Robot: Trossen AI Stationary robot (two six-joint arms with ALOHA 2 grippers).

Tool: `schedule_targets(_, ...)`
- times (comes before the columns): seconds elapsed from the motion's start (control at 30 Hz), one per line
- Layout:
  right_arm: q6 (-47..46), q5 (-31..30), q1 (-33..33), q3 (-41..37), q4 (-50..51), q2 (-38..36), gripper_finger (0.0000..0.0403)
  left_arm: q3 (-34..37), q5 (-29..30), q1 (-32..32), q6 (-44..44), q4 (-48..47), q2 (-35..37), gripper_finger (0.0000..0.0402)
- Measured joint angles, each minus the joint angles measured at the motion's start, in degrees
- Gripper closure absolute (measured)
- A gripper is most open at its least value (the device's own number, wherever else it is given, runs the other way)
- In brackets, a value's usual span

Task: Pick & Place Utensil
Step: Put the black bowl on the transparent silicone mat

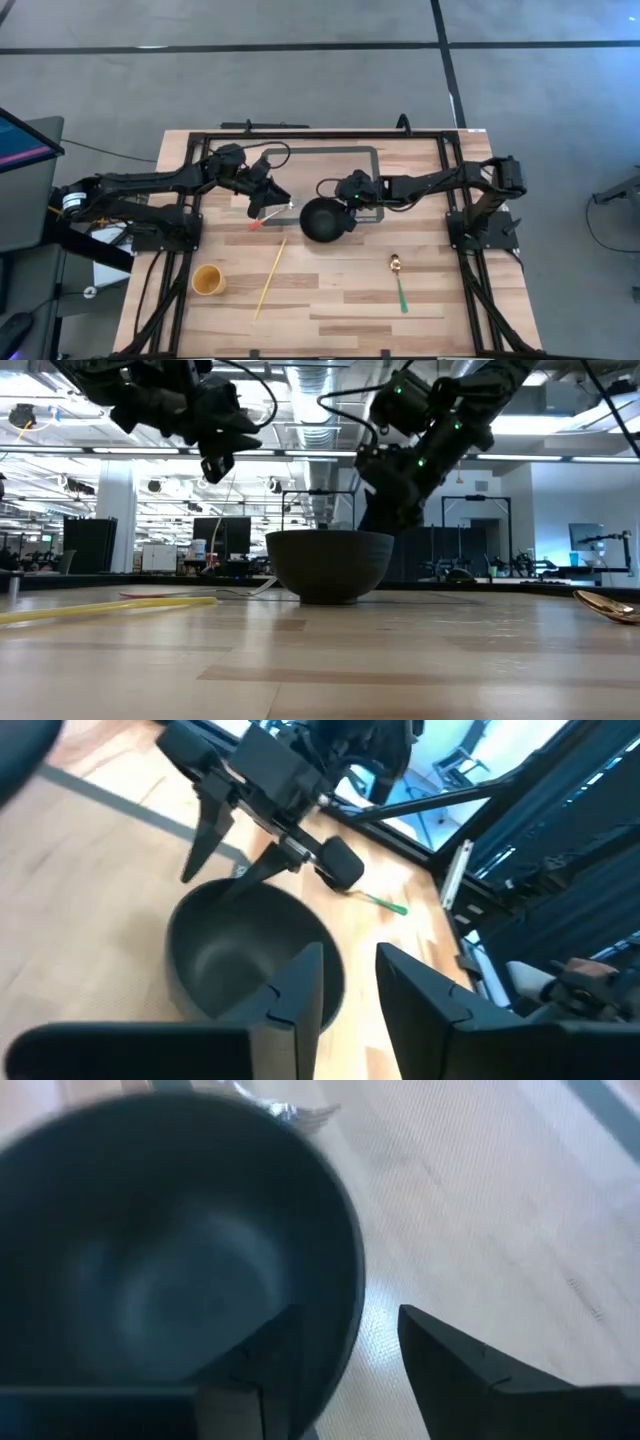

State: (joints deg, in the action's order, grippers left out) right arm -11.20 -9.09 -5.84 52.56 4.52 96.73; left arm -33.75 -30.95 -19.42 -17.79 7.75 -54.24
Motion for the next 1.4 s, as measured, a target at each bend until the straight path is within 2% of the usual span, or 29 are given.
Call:
schedule_targets(0.13, 0.02, 0.22, -0.66, 0.00, -1.01, 1.66, 0.0279, 0.94, 0.54, 0.03, -0.74, 0.10, 0.22, 0.0297)
schedule_targets(0.37, -0.05, 0.76, -2.06, 0.00, -1.70, 2.84, 0.0376, 1.41, 0.53, 0.04, -2.15, 0.04, 0.31, 0.0299)
schedule_targets(0.43, 0.04, 0.96, -2.52, 0.04, -2.34, 1.79, 0.0393, 1.41, 0.53, 0.09, -2.90, 0.02, 0.31, 0.0299)
schedule_targets(0.57, 1.48, -0.06, -4.55, -0.04, -4.39, -0.21, 0.0386, 1.43, 0.53, 0.68, -3.03, -0.02, -0.10, 0.0299)
schedule_targets(0.7, 4.20, -0.41, -8.19, 1.99, -4.88, -1.75, 0.0397, 1.43, 1.52, 2.41, -3.05, 0.16, -1.77, 0.0300)
schedule_targets(0.97, 3.78, 4.34, -15.03, 3.35, -4.33, 1.35, 0.0398, 1.43, 7.79, 5.35, -0.10, -0.39, -8.71, 0.0300)
schedule_targets(1.13, 3.59, 5.65, -16.26, 3.37, -4.38, 3.94, 0.0392, 1.43, 12.65, 5.05, 4.01, -0.98, -12.32, 0.0300)
schedule_targets(1.4, 3.43, 6.26, -16.57, 3.45, -4.64, 5.61, 0.0384, 1.43, 18.72, 5.05, 6.00, -8.78, -14.16, 0.0300)
